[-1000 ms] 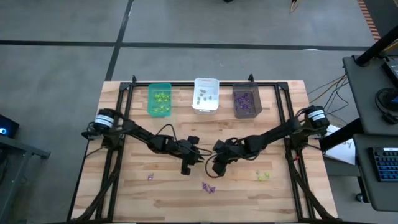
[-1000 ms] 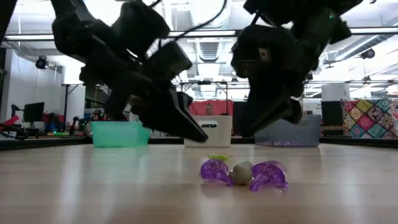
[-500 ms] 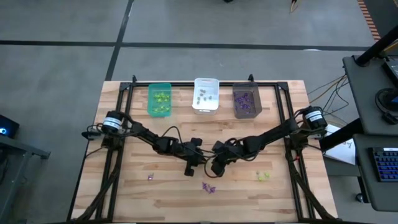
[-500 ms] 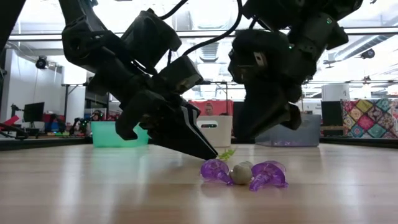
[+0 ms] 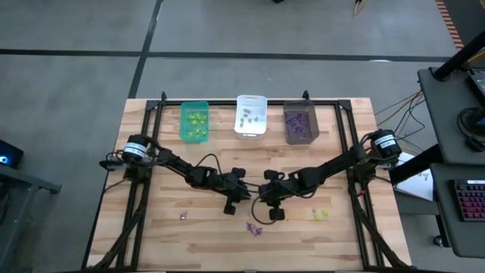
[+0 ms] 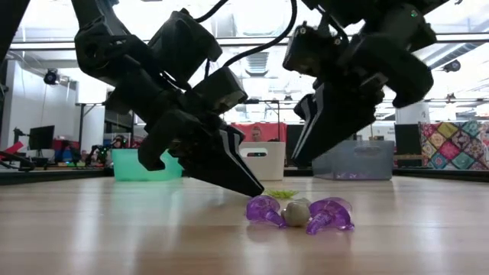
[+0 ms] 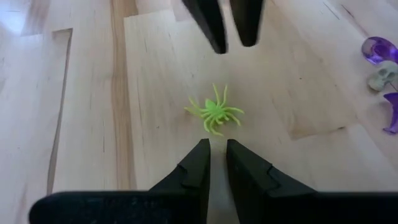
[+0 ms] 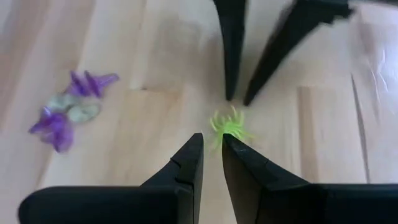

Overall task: Sort Halloween decoration
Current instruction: Put the green spider toy into the blue bin

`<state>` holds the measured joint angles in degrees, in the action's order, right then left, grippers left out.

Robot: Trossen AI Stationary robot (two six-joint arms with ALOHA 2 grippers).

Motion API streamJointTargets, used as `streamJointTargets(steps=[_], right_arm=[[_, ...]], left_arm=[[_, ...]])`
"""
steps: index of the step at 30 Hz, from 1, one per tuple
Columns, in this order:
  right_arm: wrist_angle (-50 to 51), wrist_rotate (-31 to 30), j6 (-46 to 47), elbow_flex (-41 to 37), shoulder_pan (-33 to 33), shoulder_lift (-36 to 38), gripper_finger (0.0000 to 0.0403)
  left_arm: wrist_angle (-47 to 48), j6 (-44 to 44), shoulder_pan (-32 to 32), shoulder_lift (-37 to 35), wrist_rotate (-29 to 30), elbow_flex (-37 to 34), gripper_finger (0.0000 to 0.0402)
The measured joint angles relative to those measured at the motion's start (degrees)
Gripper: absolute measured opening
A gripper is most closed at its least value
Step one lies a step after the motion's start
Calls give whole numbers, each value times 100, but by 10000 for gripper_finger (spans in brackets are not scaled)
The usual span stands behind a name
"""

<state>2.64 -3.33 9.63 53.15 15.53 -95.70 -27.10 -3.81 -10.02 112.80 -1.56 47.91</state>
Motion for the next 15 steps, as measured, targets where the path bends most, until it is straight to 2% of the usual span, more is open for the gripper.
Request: streamJointTargets(steps=[8,15], right_arm=[[4,18,101,-2,-7,-2,54],[2,-129,76,-2,-14,-4,54]], left_arm=[[-163,-100,0,-205,-50,-5,36],[-476,-105,0,-2,-53,1,36]])
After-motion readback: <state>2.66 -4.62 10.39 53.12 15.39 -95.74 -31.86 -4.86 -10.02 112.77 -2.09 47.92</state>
